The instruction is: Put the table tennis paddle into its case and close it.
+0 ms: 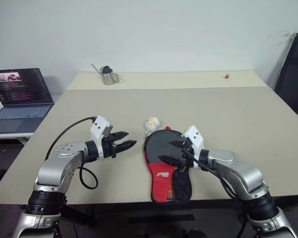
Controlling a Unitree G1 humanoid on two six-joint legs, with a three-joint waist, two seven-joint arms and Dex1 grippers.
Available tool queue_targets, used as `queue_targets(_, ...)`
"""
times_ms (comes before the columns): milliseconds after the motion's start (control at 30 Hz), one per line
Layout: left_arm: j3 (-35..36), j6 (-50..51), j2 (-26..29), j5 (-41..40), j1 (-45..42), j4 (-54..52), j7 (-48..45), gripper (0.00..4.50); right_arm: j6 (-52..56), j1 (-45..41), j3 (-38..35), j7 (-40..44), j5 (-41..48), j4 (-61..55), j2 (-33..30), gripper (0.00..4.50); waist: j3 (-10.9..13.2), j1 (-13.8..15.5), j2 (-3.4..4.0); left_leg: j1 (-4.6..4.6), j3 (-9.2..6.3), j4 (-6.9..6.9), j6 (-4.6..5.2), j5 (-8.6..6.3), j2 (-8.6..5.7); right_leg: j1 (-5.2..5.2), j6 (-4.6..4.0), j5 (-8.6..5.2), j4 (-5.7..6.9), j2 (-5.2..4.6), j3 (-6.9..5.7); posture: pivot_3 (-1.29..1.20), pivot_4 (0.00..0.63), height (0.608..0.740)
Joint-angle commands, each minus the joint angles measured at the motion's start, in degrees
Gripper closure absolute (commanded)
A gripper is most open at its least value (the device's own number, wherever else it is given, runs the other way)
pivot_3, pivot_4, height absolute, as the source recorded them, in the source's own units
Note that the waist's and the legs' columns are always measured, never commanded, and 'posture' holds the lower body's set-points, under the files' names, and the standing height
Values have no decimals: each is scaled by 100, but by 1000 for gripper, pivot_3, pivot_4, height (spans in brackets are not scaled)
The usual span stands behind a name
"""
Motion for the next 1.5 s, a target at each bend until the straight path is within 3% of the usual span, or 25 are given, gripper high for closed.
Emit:
queue_targets(33, -76, -129, -120, 341, -432, 421, 361, 1663, -423, -24, 37, -118, -241, 210, 140, 5, 0, 13, 0, 0, -2, 0, 0, 0, 0, 0, -1, 0, 0, 0, -2, 0, 150, 740)
queue_targets(133, -140, -249, -307, 466, -911, 964, 387, 1095, -486, -3, 19, -161, -321, 291, 243, 0, 0, 12, 0, -1, -3, 0, -2, 1, -1, 0, -1, 1, 2, 1, -3, 0, 150, 740)
queue_targets(233, -350, -511, -506, 723, -1479, 1632, 305, 48, -533, 43, 39, -202, -432, 340, 284, 0, 0, 13, -1, -3, -2, 1, -11, 6, -3, 0, 0, 1, 0, 1, -3, 0, 150, 740)
queue_targets(500, -787, -1707, -1268, 1494, -3307, 4581, 187, 16, -498, 98, 63, -295, -543, 261, 435, 0, 0, -6, -3, -6, -1, 1, -20, 11, -14, -1, 0, 1, -4, 3, -5, 0, 150, 740)
queue_targets(700, -783, -2473, -1711, 1964, -4215, 6586, 370, 16, -463, 132, 105, -421, -585, 182, 574, 0, 0, -39, -4, -10, 3, -2, -24, 10, -17, -6, 1, 1, -13, 8, -4, 0, 150, 740)
queue_targets(1033, -640, -2680, -2133, 2363, -4423, 7381, 849, 16, -456, 228, 46, -674, -613, 60, 663, 0, 1, -22, -5, -19, 0, 0, -25, 9, -17, -14, 2, 2, -10, 8, -6, 0, 150, 740)
queue_targets(1167, -577, -2730, -2230, 2410, -4380, 7399, 918, 941, -545, 280, 43, -750, -648, -1, 671, 0, 0, -14, -5, -19, 0, 2, -26, 9, -17, -13, 2, 2, -10, 7, -5, 0, 150, 740)
queue_targets(1400, -478, -2736, -2269, 2493, -4319, 7402, 917, 3568, -438, 317, -25, -935, -771, -12, 607, 0, 0, -22, -5, -19, 2, 3, -26, 10, -18, -21, 2, 2, 6, 8, -4, 0, 150, 740)
queue_targets(1500, -443, -2726, -2243, 2522, -4288, 7403, 951, 4308, -76, 428, 51, -789, -665, 40, 519, 0, 0, -21, -6, -19, 3, 7, -26, 10, -18, -22, 2, 2, 14, 8, -4, 0, 150, 740)
